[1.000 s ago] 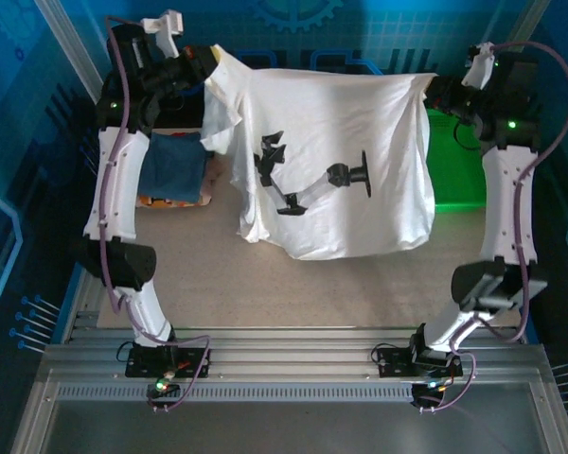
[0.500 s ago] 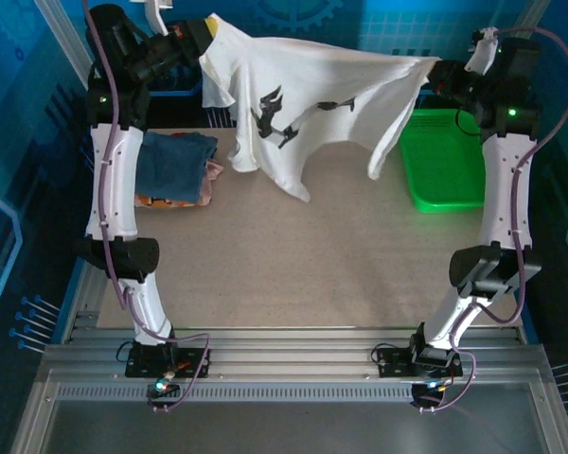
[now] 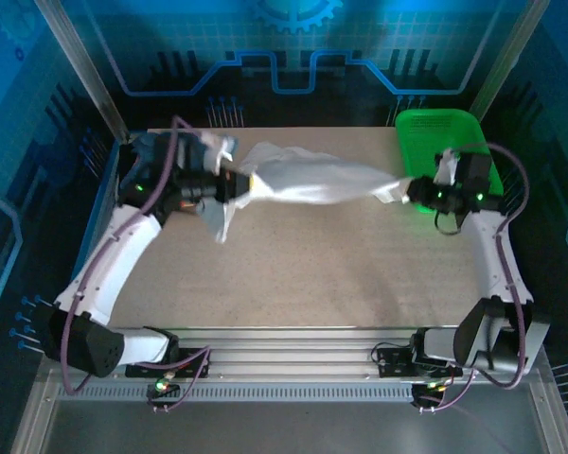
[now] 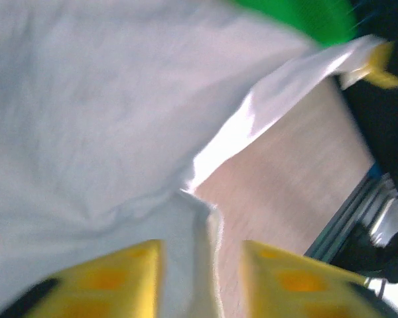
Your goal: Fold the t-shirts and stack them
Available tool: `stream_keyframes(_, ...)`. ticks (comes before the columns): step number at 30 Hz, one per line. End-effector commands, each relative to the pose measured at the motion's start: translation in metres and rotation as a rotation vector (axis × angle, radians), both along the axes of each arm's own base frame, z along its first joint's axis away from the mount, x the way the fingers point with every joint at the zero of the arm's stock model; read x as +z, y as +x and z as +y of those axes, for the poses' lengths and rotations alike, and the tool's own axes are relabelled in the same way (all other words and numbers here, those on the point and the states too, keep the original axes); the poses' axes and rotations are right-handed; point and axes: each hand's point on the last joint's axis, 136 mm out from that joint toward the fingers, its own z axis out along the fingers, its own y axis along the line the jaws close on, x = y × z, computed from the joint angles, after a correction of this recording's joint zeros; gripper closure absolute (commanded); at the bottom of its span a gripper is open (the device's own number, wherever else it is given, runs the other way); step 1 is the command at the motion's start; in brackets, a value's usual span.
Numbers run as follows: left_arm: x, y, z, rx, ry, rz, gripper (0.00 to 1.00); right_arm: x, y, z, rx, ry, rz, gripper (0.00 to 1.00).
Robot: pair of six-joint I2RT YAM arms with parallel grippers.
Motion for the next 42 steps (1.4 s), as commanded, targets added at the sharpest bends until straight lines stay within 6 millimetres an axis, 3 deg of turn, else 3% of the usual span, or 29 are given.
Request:
stream_keyframes(1, -0.042, -0.011, 0.017, 0.184, 0.063, 0.148, 0.27, -0.023, -0.031, -0.006, -0.06, -0.057, 0.088, 0.51)
stream_keyframes(3, -0.049, -0.014, 0.03, 0.288, 0.097, 0.189, 0.13, -0.044, -0.054, -0.012, -0.092, -0.092, 0.183, 0.39)
stream_keyframes(4, -0.049, -0.016, 0.037, 0.344, 0.1, 0.202, 0.02, -0.047, -0.062, -0.014, -0.099, -0.106, 0.206, 0.35)
stream_keyframes(7, -0.046, -0.025, 0.048, 0.452, 0.087, 0.246, 0.01, -0.051, -0.082, -0.026, -0.146, -0.165, 0.264, 0.22)
stream_keyframes(13, -0.088, -0.065, 0.097, 0.758, 0.182, 0.518, 0.01, -0.049, -0.092, -0.006, -0.12, -0.046, 0.302, 0.21)
stream_keyframes(19, -0.12, -0.098, 0.109, 0.861, 0.245, 0.689, 0.03, -0.071, -0.104, 0.007, -0.169, 0.08, 0.445, 0.22)
stream_keyframes(23, -0.14, -0.114, 0.111, 0.886, 0.261, 0.753, 0.04, -0.082, -0.097, 0.012, -0.207, 0.168, 0.461, 0.23)
stream_keyframes(27, -0.165, -0.124, 0.107, 0.918, 0.211, 0.816, 0.04, -0.087, -0.078, 0.009, -0.272, 0.295, 0.425, 0.23)
stream_keyframes(31, -0.187, -0.124, 0.101, 0.953, 0.146, 0.847, 0.07, -0.092, -0.056, 0.001, -0.316, 0.367, 0.398, 0.24)
stream_keyframes(36, -0.203, -0.107, 0.098, 0.983, 0.101, 0.826, 0.15, -0.103, -0.036, -0.008, -0.366, 0.426, 0.397, 0.25)
stream_keyframes(40, -0.219, -0.095, 0.09, 0.995, 0.053, 0.843, 0.34, -0.108, -0.018, -0.012, -0.407, 0.478, 0.383, 0.27)
stream_keyframes(42, -0.226, -0.091, 0.087, 0.988, 0.05, 0.858, 0.51, -0.11, -0.013, -0.014, -0.424, 0.483, 0.385, 0.28)
